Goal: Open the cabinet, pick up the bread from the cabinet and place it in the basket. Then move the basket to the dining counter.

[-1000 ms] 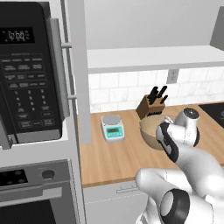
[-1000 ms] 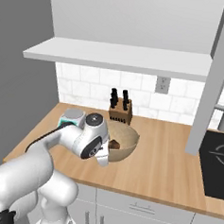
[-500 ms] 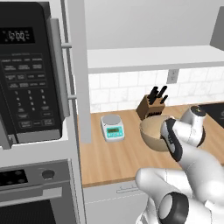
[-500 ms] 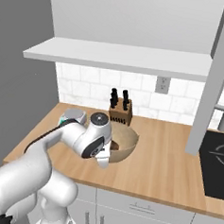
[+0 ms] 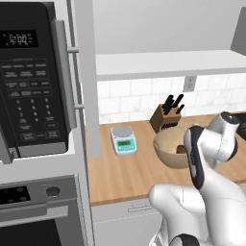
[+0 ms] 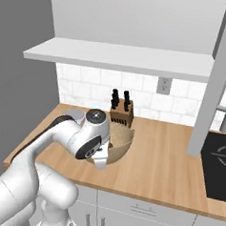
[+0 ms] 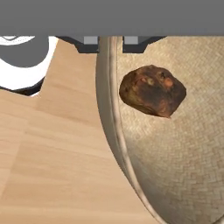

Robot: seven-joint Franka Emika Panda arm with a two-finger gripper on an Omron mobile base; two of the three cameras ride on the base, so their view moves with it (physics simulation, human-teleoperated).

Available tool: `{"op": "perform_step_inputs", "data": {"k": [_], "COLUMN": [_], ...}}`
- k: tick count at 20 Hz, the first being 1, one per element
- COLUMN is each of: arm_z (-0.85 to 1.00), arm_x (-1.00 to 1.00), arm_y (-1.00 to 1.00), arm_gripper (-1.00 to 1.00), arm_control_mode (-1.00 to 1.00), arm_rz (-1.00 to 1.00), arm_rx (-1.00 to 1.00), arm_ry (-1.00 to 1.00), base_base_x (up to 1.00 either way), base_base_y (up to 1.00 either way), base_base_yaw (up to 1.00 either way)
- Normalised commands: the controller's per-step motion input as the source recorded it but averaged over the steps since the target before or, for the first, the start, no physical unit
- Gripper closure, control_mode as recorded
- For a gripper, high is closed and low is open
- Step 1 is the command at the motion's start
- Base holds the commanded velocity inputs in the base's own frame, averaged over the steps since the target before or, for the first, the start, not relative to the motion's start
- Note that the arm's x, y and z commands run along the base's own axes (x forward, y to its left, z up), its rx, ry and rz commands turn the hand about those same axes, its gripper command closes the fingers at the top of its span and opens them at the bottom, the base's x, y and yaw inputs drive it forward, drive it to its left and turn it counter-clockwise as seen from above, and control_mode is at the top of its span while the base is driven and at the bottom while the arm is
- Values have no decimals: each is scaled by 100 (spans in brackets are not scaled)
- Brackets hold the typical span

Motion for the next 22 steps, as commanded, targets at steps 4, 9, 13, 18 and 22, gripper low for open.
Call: {"op": "perform_step_inputs", "data": {"k": [4,9,13,18,22], "arm_z": [100,87,74,51,4], "arm_x": [-56,-77,-63,0,0], "arm_y": [0,7,15,18,3], "arm_gripper": [100,100,100,100,100], "arm_control_mode": [-100,-100,-100,-100,-100], "arm_rz": [0,0,0,0,0], "arm_rx": [0,0,0,1,1], "arm_ry": [-3,-2,0,0,0], "base_base_x": [0,0,0,0,0], "base_base_y": [0,0,0,0,0], "base_base_yaw": [0,0,0,0,0]}}
